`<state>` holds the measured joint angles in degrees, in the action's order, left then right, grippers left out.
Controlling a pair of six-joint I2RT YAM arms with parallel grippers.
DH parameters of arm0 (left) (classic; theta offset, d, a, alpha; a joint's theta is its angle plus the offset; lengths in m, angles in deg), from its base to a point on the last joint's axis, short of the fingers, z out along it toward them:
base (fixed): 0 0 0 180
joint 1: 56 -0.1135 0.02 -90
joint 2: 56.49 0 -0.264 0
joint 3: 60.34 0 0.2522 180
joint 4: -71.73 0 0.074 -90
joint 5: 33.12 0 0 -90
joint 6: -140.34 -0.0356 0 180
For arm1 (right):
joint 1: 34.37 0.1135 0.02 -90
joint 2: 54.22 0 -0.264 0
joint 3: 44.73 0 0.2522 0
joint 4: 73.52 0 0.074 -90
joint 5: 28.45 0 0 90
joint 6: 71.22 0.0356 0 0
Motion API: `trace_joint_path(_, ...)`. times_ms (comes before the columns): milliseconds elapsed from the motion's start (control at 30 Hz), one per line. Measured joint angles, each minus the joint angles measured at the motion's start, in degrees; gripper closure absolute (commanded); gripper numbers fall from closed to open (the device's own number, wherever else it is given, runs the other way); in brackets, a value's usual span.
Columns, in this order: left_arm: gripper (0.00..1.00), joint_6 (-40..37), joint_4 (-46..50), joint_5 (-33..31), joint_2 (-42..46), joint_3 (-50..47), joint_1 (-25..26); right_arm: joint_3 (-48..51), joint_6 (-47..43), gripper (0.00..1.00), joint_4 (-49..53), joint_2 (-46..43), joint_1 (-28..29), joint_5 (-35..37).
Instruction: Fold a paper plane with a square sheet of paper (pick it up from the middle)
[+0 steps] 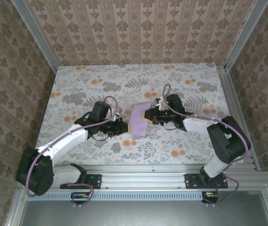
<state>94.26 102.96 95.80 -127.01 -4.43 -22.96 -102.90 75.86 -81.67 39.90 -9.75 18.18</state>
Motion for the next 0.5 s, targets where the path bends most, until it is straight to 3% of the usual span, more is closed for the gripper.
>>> trace_joint_path(200, 1.0, -0.7, 0.33, -0.52, -4.0, 0.17, 0.66, -0.39, -1.05, 0.84, -0.76, 3.96, 0.0, -0.68)
trace_joint_path(500, 1.0, -1.42, -0.35, -1.38, -11.39, 3.02, 2.71, -0.81, -4.55, 0.86, -0.22, 9.18, 0.07, -0.83)
